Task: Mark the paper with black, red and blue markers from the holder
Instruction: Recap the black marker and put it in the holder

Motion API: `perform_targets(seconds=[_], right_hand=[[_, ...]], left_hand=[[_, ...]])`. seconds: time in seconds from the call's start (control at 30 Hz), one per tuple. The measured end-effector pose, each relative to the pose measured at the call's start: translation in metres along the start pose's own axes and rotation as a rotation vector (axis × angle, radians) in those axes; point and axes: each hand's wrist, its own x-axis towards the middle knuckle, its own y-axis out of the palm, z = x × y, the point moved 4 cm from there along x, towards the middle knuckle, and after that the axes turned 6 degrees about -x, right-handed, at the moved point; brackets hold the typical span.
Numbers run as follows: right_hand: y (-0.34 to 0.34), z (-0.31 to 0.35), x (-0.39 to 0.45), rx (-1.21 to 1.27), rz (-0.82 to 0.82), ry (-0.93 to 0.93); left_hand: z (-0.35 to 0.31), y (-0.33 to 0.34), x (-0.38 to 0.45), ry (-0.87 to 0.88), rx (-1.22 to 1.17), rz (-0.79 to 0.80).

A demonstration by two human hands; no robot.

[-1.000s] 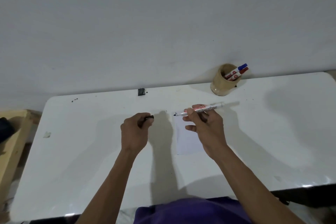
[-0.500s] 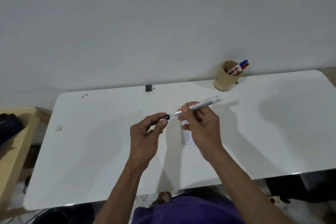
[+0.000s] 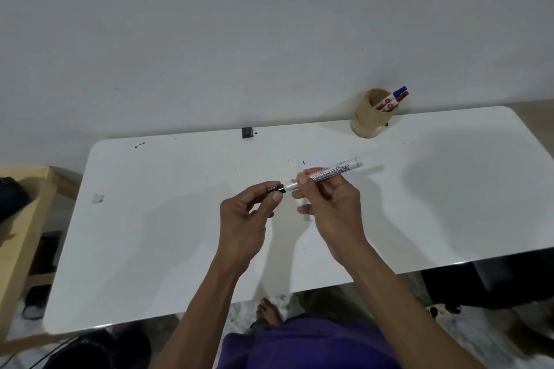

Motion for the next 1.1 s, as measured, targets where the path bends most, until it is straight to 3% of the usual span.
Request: perform_targets(seconds=[0.33, 0.5, 0.57, 0.7, 0.77, 1.1], right_hand=[[-0.012, -0.001, -0.002, 0.083, -0.006, 0.073], [-0.05, 0.011, 0.016, 0.227, -0.044, 0.09], [-0.075, 0.02, 0.028, 0.102, -0.05, 0.008], [-0.105, 0.038, 0.051, -0.444, 0.125, -0.154], [-0.111, 0.042, 0.063, -0.604, 0.166, -0.233], [-0.151, 0.039, 0.126, -0.68, 0.186, -0.386]], left_hand=[[-0.001, 0.017, 0.001, 0.014, 0.017, 0.059], [-0.002, 0.029, 0.015, -0.01, 0.047, 0.109], [-0.004, 0.036, 0.023, -0.01, 0.063, 0.136], [-0.016, 0.064, 0.041, 0.009, 0.083, 0.203], [-0.024, 0.083, 0.05, 0.028, 0.099, 0.218], [-0.027, 0.188, 0.093, 0.108, 0.338, 0.192]])
